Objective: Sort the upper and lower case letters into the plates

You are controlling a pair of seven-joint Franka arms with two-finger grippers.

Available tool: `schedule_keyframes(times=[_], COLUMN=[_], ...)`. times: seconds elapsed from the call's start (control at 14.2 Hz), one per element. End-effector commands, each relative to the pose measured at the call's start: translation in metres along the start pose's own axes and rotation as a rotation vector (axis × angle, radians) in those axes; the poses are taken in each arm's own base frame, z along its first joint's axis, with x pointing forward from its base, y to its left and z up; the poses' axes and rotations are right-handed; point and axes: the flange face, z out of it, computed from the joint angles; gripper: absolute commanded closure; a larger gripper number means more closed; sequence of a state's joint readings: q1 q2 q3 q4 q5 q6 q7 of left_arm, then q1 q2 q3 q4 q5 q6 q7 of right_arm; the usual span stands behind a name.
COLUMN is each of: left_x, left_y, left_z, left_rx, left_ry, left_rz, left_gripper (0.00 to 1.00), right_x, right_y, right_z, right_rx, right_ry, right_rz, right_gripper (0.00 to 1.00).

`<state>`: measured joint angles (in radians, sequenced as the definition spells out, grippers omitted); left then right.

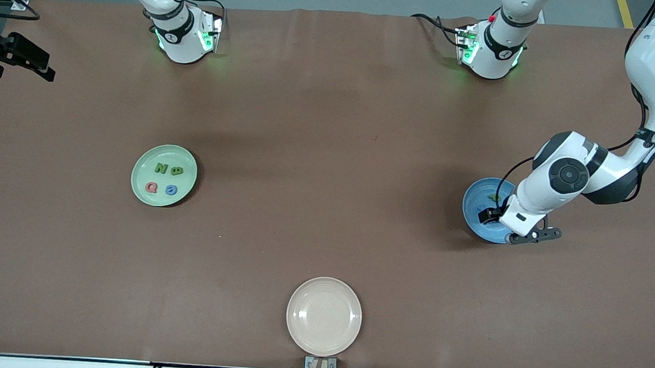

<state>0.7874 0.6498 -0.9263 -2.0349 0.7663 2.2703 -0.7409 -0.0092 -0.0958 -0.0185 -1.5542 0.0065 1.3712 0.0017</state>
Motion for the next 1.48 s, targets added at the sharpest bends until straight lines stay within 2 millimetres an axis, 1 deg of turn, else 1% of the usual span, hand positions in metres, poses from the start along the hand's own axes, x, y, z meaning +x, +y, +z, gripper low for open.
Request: schedule_keyframes(times=[0.0, 0.14, 0.35, 0.42, 0.56, 0.7, 0.78, 0.85, 0.92, 0.99, 1.13, 1.41], left_x=[0.003, 0.005, 0.000, -0.003, -0.014, -0.023, -0.025, -0.026, -0.024, -0.022, -0.018, -0.011], left_y=[-0.016, -0.030, -0.053, -0.071, -0.101, -0.117, -0.125, -0.127, -0.134, -0.136, -0.136, -0.140], left_z=[-0.030, -0.053, -0.098, -0.116, -0.151, -0.192, -0.214, -0.230, -0.242, -0.251, -0.259, -0.278], left_rx=[0.036, -0.004, -0.060, -0.085, -0.169, -0.189, -0.193, -0.197, -0.198, -0.198, -0.198, -0.195], left_ry=[-0.016, -0.033, -0.049, -0.062, -0.080, -0.064, -0.057, -0.055, -0.044, -0.027, -0.010, 0.029], left_rz=[0.051, 0.069, 0.088, 0.101, 0.118, 0.108, 0.100, 0.098, 0.089, 0.087, 0.081, 0.071], left_gripper=[0.01, 0.01, 0.01, 0.01, 0.01, 0.00, 0.00, 0.00, 0.00, 0.00, 0.00, 0.00], right_x=[-0.002, -0.002, -0.002, -0.002, -0.002, -0.002, -0.002, -0.001, 0.000, 0.001, 0.000, -0.001], right_y=[-0.001, 0.006, 0.008, 0.007, 0.007, 0.014, 0.014, 0.016, 0.018, 0.020, 0.026, 0.026], right_z=[-0.004, -0.005, -0.005, -0.005, -0.004, -0.009, -0.010, -0.010, -0.011, -0.011, -0.010, -0.006], right_rx=[0.014, 0.016, 0.016, 0.016, 0.016, 0.016, 0.016, 0.016, 0.017, 0.017, 0.016, 0.017], right_ry=[0.006, 0.010, 0.008, 0.010, 0.008, 0.024, 0.028, 0.038, 0.045, 0.047, 0.043, 0.028], right_rz=[-0.002, -0.034, -0.036, -0.037, -0.037, -0.043, -0.045, -0.043, -0.045, -0.054, -0.048, -0.048], right_gripper=[0.00, 0.00, 0.00, 0.00, 0.00, 0.00, 0.00, 0.00, 0.00, 0.00, 0.00, 0.00])
